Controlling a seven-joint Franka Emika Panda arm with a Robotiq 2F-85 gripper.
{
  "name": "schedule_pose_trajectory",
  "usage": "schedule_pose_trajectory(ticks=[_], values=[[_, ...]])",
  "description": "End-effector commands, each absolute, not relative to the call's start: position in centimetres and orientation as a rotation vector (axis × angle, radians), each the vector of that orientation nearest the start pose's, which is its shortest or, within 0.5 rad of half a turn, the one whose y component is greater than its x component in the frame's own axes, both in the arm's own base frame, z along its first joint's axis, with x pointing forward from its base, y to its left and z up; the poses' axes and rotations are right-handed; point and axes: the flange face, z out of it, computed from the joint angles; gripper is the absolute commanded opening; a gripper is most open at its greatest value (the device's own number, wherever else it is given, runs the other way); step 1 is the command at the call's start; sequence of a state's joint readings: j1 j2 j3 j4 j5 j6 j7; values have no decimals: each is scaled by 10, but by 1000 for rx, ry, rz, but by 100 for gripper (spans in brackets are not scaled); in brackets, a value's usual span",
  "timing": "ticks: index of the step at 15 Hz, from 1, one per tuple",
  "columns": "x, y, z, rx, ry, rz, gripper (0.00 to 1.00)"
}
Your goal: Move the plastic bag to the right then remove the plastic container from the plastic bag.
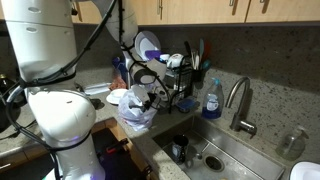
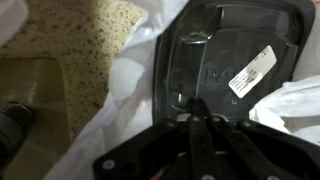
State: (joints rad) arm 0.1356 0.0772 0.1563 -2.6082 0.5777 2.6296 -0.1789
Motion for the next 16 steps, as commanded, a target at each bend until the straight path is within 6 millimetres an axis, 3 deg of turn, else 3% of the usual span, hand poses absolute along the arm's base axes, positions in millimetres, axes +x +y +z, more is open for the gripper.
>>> schedule_pose_trajectory(ticks=[1, 4, 5, 6, 16], values=[[406, 113, 246, -2871, 48, 84, 0], [410, 110, 249, -2883, 6, 79, 1], [411, 107, 248, -2885, 7, 89, 8], [412, 103, 246, -2886, 15, 98, 29], [403, 66, 219, -2805, 98, 174, 100]])
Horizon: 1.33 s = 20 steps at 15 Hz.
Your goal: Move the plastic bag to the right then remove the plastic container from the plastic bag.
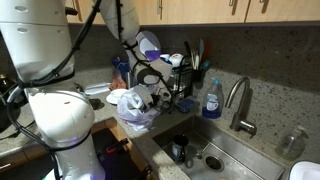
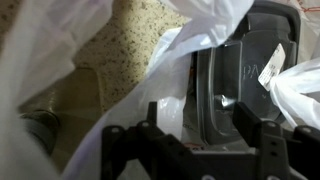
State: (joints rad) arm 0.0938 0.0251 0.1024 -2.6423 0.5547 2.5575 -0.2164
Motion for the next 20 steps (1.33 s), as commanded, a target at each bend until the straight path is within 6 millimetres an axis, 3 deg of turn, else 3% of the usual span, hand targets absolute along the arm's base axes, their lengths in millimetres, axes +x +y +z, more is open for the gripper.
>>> schedule_pose_trajectory(ticks=[1, 5, 7, 10, 14, 16, 19, 20], values=[[402, 66, 214, -2778, 98, 176, 100], [398, 64, 192, -2680, 110, 202, 100], [395, 63, 182, -2647, 115, 224, 72], [392, 62, 175, -2628, 133, 236, 49], [392, 59, 190, -2623, 168, 191, 20], [391, 59, 199, -2622, 175, 158, 16], [385, 57, 212, -2620, 184, 104, 0], [384, 57, 217, -2619, 189, 85, 0]])
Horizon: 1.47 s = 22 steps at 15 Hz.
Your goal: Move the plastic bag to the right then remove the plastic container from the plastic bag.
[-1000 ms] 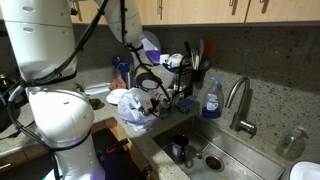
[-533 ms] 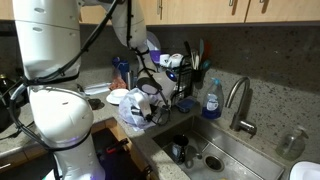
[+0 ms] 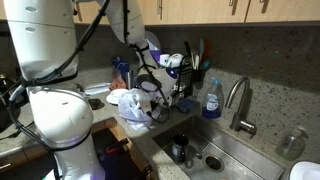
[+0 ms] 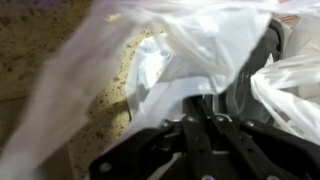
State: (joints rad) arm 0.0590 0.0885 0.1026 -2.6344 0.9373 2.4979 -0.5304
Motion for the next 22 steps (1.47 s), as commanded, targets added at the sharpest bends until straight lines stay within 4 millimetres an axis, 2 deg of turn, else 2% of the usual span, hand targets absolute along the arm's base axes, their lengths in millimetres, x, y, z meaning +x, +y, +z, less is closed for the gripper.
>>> schedule_pose_trajectory(ticks=[1, 7, 10, 12, 16, 17, 22], values=[[382, 57, 223, -2617, 194, 68, 0], [369, 58, 260, -2620, 170, -64, 0], [364, 61, 272, -2624, 139, -101, 0], [365, 65, 272, -2623, 114, -111, 0], [368, 72, 251, -2580, 150, -81, 1], [368, 72, 245, -2567, 167, -72, 20], [369, 62, 202, -2541, 264, 18, 56]])
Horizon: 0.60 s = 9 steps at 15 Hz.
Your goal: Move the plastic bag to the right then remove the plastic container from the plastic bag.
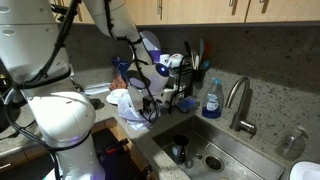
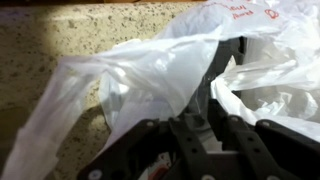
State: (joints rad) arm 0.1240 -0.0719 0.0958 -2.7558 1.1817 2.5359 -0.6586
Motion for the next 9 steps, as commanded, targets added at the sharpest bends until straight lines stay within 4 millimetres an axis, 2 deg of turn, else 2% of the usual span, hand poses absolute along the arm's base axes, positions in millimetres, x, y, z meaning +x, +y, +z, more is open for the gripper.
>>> schedule_pose_trajectory(ticks=[1, 5, 9], values=[[369, 61, 195, -2537, 277, 34, 63], [375, 60, 176, -2539, 300, 87, 92], [387, 67, 167, -2527, 301, 103, 100]])
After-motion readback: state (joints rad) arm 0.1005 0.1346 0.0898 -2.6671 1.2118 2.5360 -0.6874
